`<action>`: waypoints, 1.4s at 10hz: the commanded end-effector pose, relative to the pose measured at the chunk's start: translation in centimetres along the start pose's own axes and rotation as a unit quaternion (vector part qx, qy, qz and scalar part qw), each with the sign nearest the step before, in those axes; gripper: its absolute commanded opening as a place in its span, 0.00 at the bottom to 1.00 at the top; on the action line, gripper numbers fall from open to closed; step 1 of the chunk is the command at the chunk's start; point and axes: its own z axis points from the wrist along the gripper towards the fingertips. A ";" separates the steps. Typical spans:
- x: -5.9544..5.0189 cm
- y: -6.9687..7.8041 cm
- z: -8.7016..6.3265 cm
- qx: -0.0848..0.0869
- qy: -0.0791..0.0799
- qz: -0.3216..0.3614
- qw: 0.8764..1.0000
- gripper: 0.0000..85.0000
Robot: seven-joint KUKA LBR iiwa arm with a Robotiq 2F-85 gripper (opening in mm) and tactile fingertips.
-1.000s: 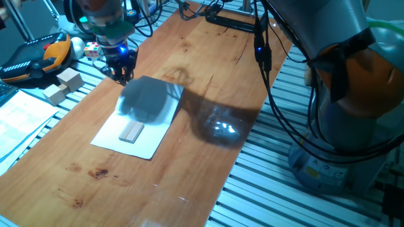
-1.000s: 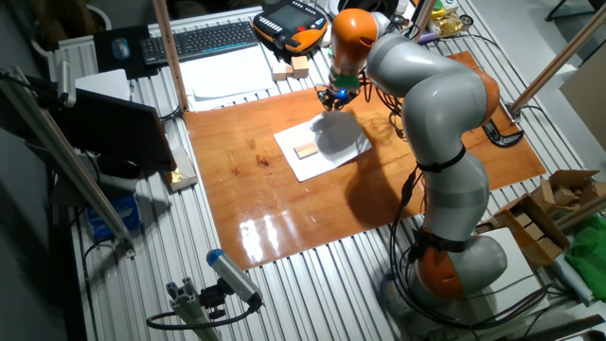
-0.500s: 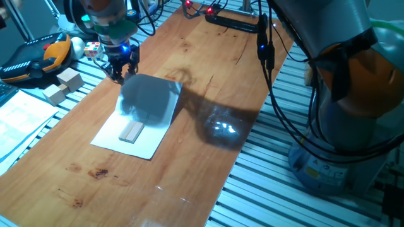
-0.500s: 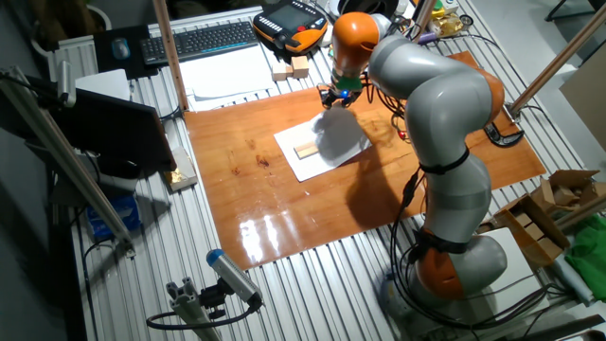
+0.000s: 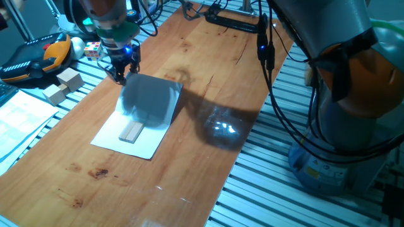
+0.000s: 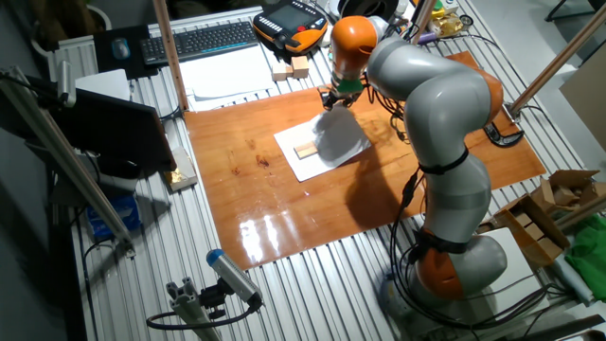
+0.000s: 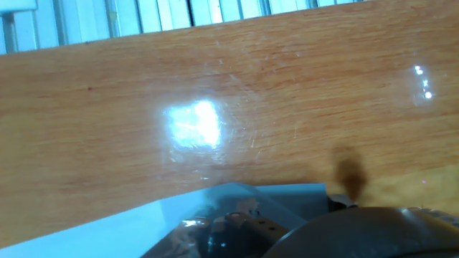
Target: Unfold a piece of paper
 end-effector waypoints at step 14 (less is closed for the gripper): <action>0.8 -3.6 4.6 -0.008 -0.017 -0.049 0.999 0.62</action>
